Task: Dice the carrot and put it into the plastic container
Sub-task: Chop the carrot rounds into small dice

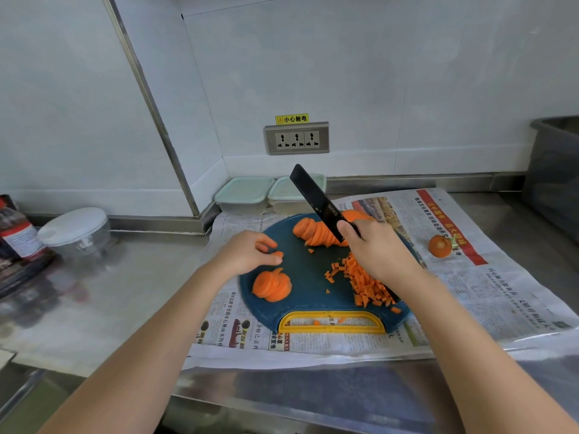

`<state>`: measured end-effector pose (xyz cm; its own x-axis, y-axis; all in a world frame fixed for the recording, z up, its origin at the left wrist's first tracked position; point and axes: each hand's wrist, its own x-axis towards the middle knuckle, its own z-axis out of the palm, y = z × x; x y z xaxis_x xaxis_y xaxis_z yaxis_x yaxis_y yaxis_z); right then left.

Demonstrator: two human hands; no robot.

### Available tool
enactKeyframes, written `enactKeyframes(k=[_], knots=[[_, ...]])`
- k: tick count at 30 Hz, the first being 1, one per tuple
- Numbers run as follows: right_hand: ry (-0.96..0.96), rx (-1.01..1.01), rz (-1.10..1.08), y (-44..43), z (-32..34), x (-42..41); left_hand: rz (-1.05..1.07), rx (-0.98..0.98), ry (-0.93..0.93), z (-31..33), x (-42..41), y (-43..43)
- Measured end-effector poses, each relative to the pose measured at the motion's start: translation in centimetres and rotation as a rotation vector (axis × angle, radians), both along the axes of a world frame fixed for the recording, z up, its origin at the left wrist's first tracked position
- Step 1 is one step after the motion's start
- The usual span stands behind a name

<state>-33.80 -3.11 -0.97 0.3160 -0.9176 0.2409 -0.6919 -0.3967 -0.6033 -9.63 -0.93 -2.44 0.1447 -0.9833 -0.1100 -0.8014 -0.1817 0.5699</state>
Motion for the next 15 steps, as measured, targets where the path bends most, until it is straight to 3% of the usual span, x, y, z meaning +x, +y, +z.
enactKeyframes(k=[6, 11, 15], knots=[[0.02, -0.003, 0.008, 0.0, -0.2, 0.2, -0.012, -0.019, -0.02, -0.4, 0.0, -0.2], [0.019, 0.037, 0.063, 0.8, 0.1, 0.7, 0.101, -0.081, 0.282, 0.8, 0.9, 2.3], [0.015, 0.246, 0.117, 2.5, 0.8, 1.4, 0.091, -0.086, 0.289, 0.4, 0.7, 5.6]])
